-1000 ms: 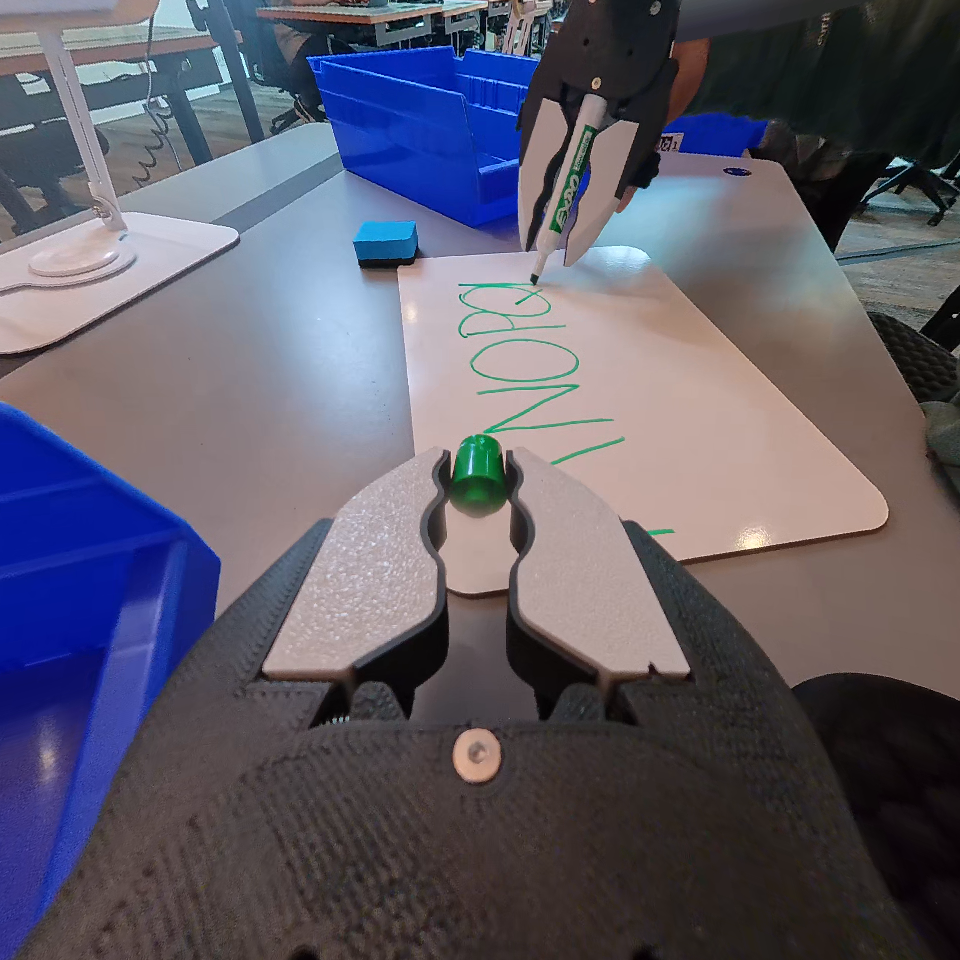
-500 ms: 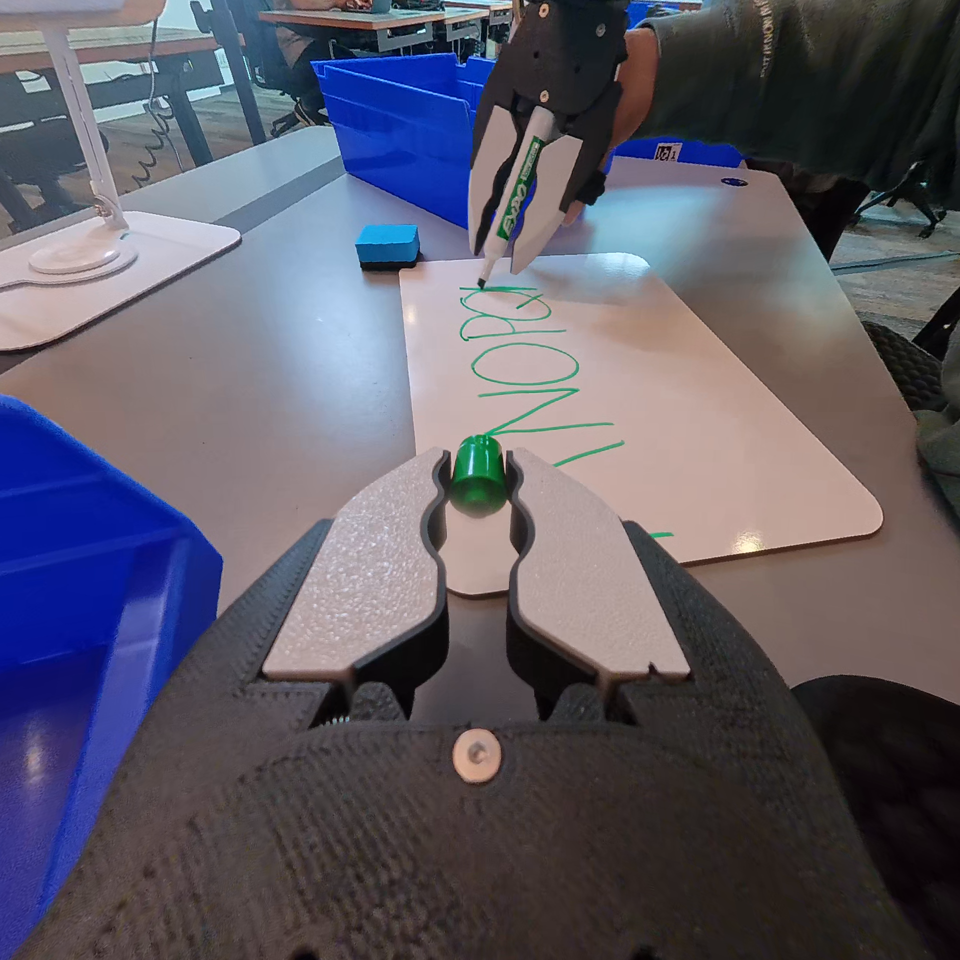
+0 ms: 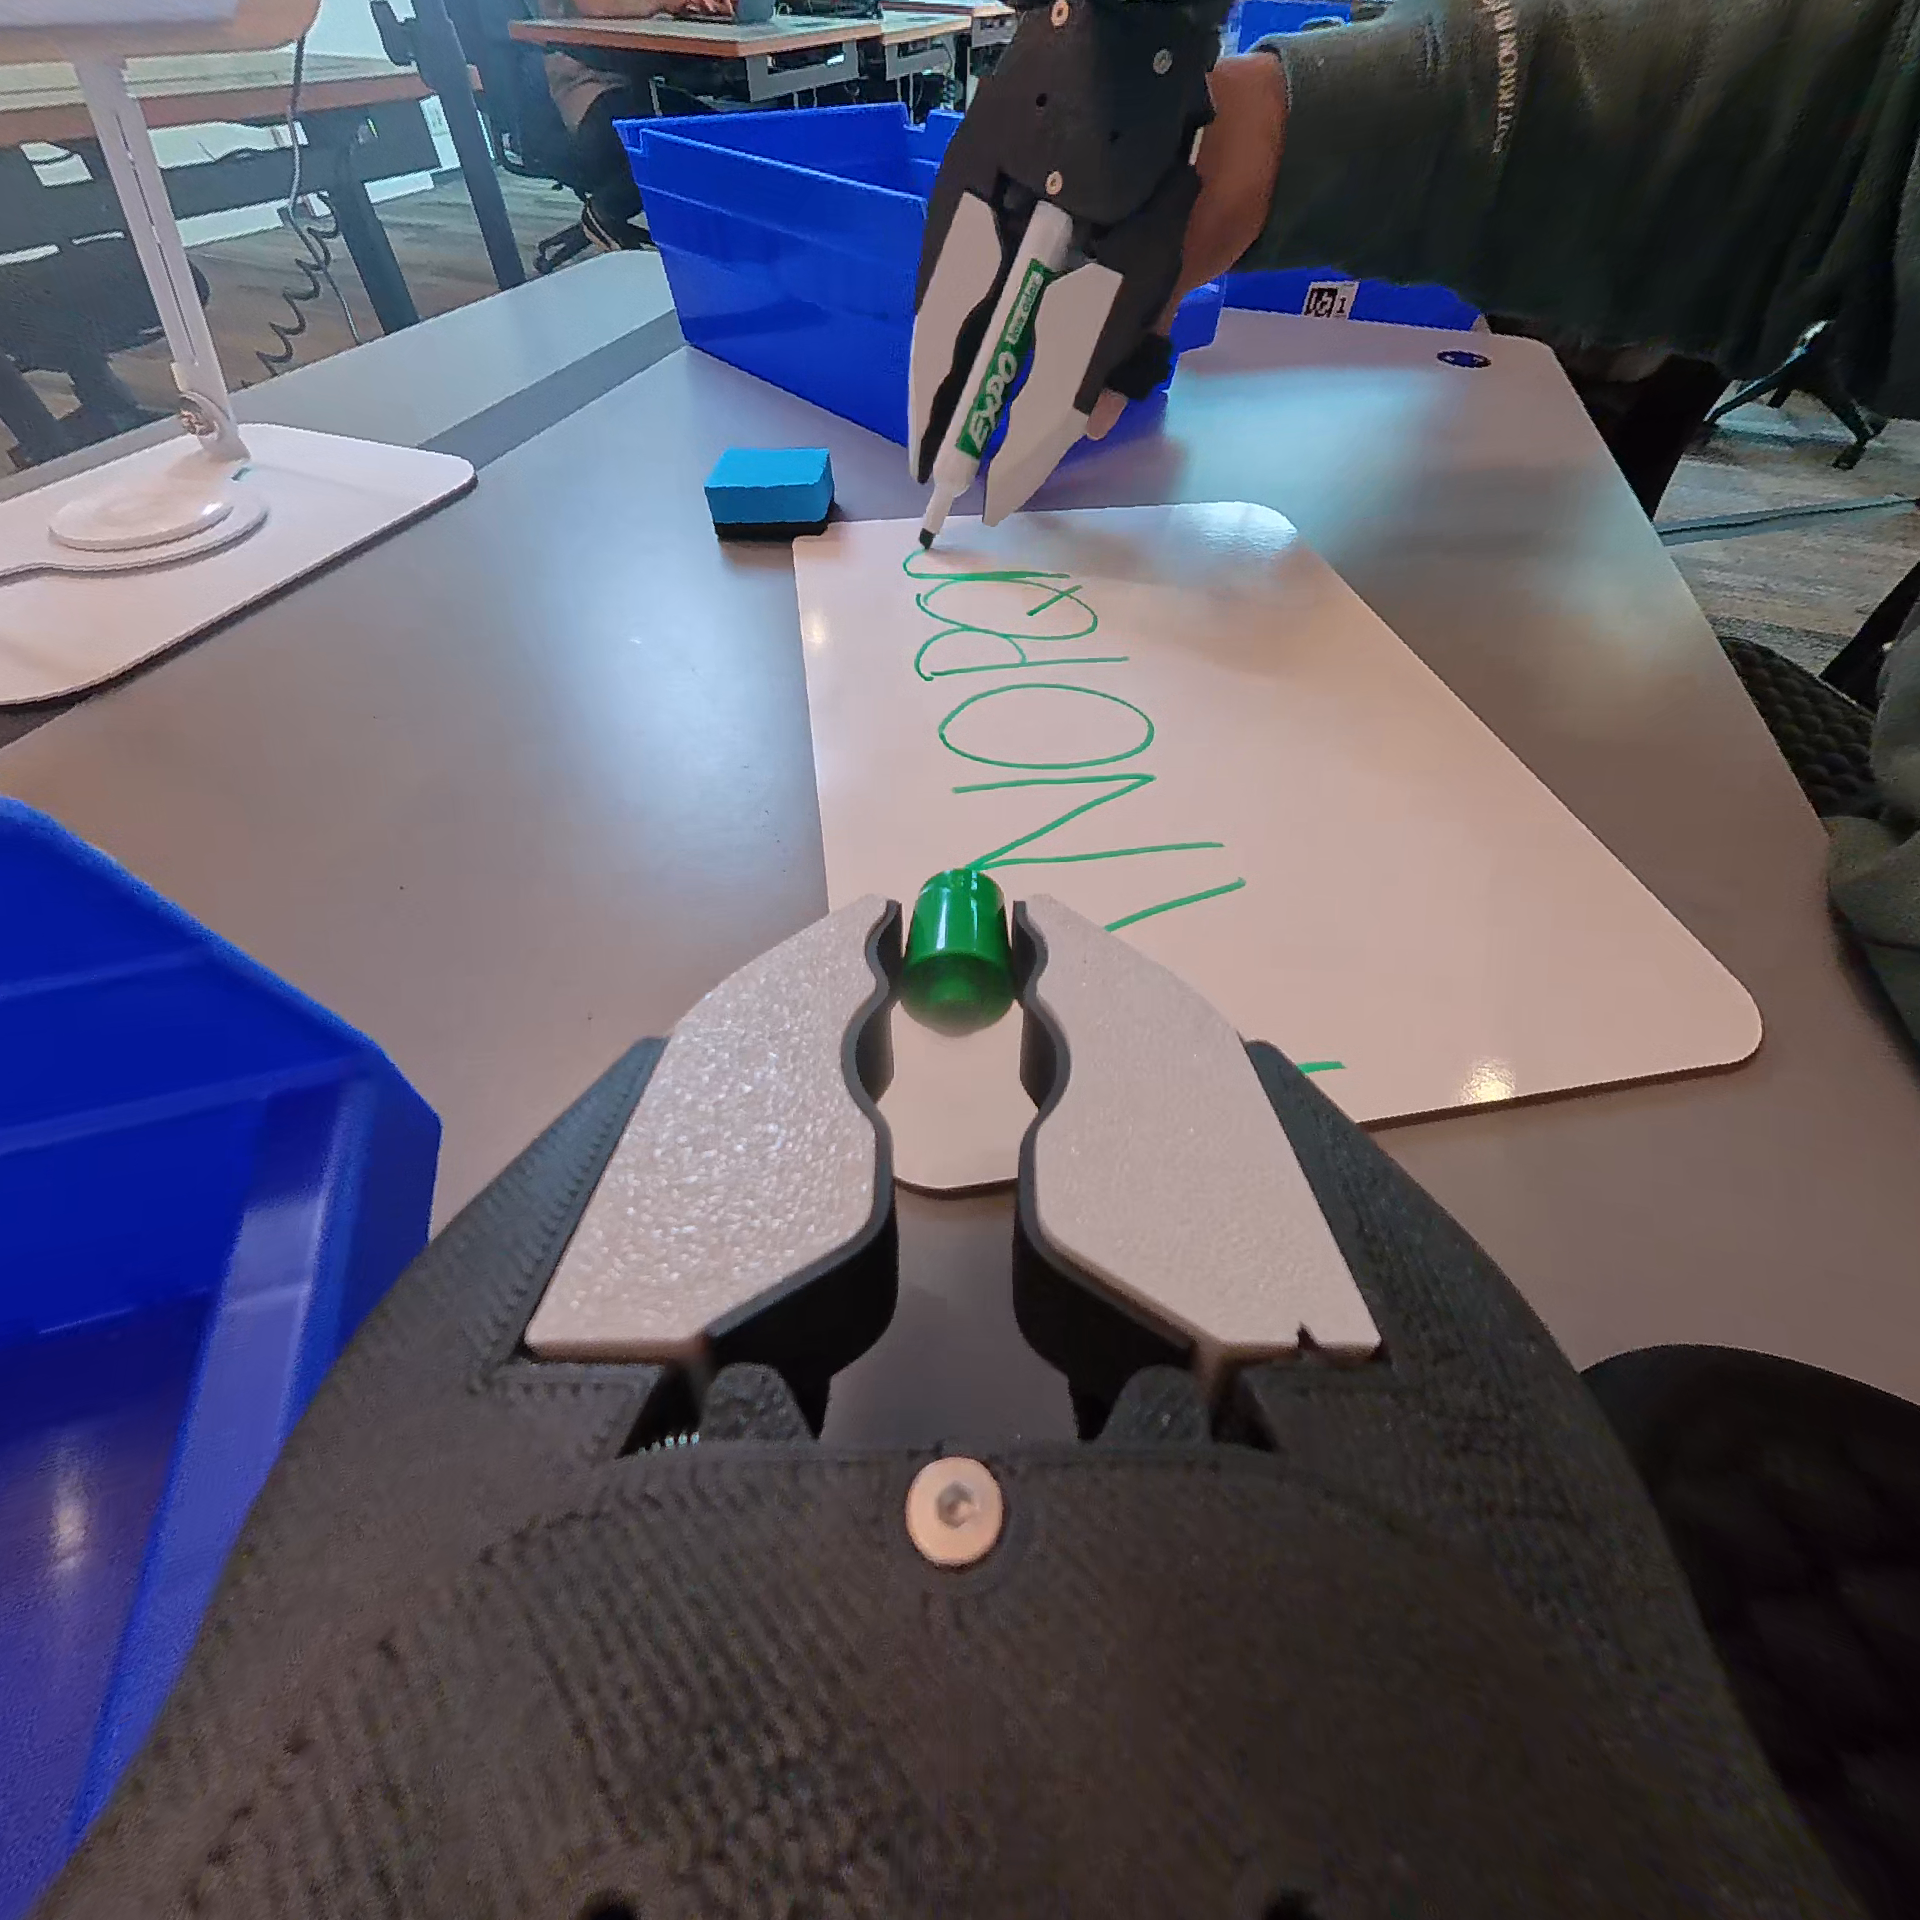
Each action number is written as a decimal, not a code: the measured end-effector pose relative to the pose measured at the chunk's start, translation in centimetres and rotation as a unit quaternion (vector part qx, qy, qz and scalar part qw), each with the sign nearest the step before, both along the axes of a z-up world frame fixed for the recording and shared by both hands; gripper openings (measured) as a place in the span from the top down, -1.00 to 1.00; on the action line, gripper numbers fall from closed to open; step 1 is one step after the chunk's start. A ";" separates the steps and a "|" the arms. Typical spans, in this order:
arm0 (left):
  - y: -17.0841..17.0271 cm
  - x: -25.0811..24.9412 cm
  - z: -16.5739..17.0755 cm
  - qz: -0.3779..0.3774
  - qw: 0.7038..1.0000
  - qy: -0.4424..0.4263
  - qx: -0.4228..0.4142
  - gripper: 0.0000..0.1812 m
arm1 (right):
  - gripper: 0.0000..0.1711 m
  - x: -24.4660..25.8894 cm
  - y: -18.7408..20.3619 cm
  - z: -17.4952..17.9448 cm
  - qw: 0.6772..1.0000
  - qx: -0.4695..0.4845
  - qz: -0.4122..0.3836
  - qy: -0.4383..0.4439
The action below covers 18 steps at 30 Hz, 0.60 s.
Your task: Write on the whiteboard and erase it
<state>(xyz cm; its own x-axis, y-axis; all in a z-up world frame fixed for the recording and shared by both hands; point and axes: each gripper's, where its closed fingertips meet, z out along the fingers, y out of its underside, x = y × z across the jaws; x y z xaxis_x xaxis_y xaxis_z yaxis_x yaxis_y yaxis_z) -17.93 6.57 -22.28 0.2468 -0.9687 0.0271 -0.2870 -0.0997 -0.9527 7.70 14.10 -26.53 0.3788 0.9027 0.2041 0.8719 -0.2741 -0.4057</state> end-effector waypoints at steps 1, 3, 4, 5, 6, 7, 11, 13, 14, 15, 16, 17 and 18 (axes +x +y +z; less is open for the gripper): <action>0.0 0.0 0.0 0.000 1.000 0.000 0.000 0.78 | 0.61 0.2 -0.2 0.0 1.000 -0.001 -0.002 -0.001; 0.1 0.0 0.0 0.001 1.000 0.000 0.000 0.78 | 0.61 0.5 -0.8 0.0 1.000 -0.005 -0.003 0.000; 0.1 0.0 0.0 0.001 1.000 0.000 0.000 0.78 | 0.61 0.5 -1.1 0.0 1.000 -0.007 -0.001 0.002; 0.1 0.0 0.0 0.001 1.000 0.000 0.000 0.78 | 0.61 0.4 -1.5 0.0 1.000 -0.010 0.001 0.005; 0.1 0.0 0.0 0.002 1.000 0.000 0.000 0.78 | 0.61 0.1 -1.9 0.0 1.000 -0.013 0.005 0.009; 0.1 0.0 0.0 0.002 1.000 0.001 0.000 0.78 | 0.61 -0.2 -2.4 0.0 1.000 -0.016 0.010 0.012; 0.2 0.0 0.0 0.002 1.000 0.001 0.001 0.78 | 0.60 -1.4 -3.6 0.0 0.999 -0.018 0.024 0.020; 0.2 0.0 0.0 0.001 1.000 0.001 0.002 0.78 | 0.61 -1.5 -3.6 -0.1 0.999 -0.014 0.026 0.018; 0.2 0.0 -0.1 0.001 1.000 0.002 0.002 0.78 | 0.61 -1.4 -3.6 -0.1 0.999 -0.017 0.023 0.021; 0.2 0.0 -0.1 0.001 1.000 0.002 0.002 0.78 | 0.61 -1.2 -3.4 -0.1 0.999 -0.017 0.018 0.023; 0.2 0.1 -0.1 0.001 1.000 0.002 0.002 0.78 | 0.60 -0.8 -3.1 -0.1 1.000 -0.013 0.012 0.019; 0.2 0.1 -0.1 0.001 1.000 0.002 0.002 0.78 | 0.60 -0.3 -2.8 -0.1 1.000 -0.011 0.006 0.018; 0.2 0.0 -0.1 0.001 1.000 0.002 0.001 0.78 | 0.61 0.2 -2.6 -0.1 1.000 -0.013 -0.002 0.019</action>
